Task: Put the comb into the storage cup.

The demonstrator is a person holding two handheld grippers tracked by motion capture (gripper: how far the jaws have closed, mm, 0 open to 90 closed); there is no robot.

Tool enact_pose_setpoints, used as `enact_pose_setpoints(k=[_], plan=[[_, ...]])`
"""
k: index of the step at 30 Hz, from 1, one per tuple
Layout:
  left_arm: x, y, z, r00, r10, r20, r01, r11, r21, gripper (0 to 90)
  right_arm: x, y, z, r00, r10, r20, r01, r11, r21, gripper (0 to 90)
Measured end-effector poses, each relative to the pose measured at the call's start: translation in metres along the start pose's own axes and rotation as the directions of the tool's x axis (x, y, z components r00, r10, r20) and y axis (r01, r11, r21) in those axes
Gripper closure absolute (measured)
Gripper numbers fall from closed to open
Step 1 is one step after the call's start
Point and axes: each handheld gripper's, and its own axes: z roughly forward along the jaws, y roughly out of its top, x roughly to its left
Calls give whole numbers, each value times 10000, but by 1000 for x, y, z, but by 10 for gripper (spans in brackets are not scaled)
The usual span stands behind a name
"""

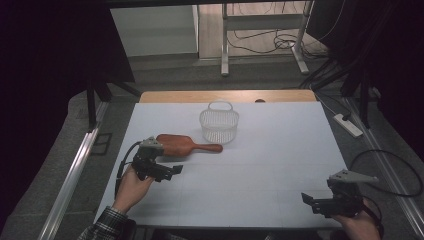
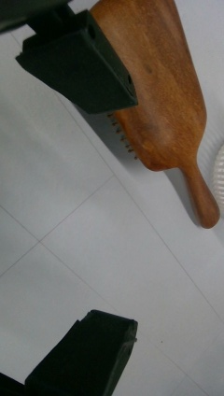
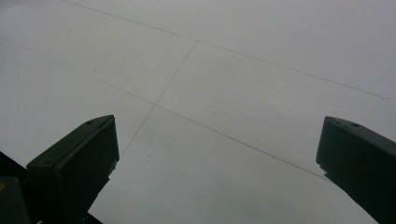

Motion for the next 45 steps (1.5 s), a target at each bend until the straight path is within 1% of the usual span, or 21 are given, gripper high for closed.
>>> enact_pose_setpoints(k=[10,19,26,29,31,33,37,42,45], plan=[[4,10,7,9999,-138,-11,138,9999,-30,0,0,0,0,10000,-5,-20,5,10000,42,0],[9,22,14,9999,-65,-94,66,9999,123,0,0,0,1,10000,-26,-15,26,10000,86,0],[11,31,23,9999,-71,-84,73,9994,339,0,0,0,1,10000,-32,-21,32,9999,98,0],[13,36,27,9999,-161,17,161,9992,366,0,0,0,1,10000,-35,-33,35,9999,116,0],[15,39,29,9999,-118,44,116,9990,433,0,0,0,1,10000,-45,-35,45,9999,124,0],[16,42,32,10000,-94,-23,95,9987,504,0,0,0,1,10000,-46,-35,47,9999,134,0],[19,47,37,9999,-158,14,157,9984,544,0,0,0,1,10000,-53,-39,54,9999,144,0],[23,52,43,9999,-109,17,107,9976,684,0,0,0,2,10000,-49,-47,50,9998,173,0],[25,54,44,9999,-125,22,123,9977,672,0,0,0,2,10000,-45,-50,46,9998,181,0]])
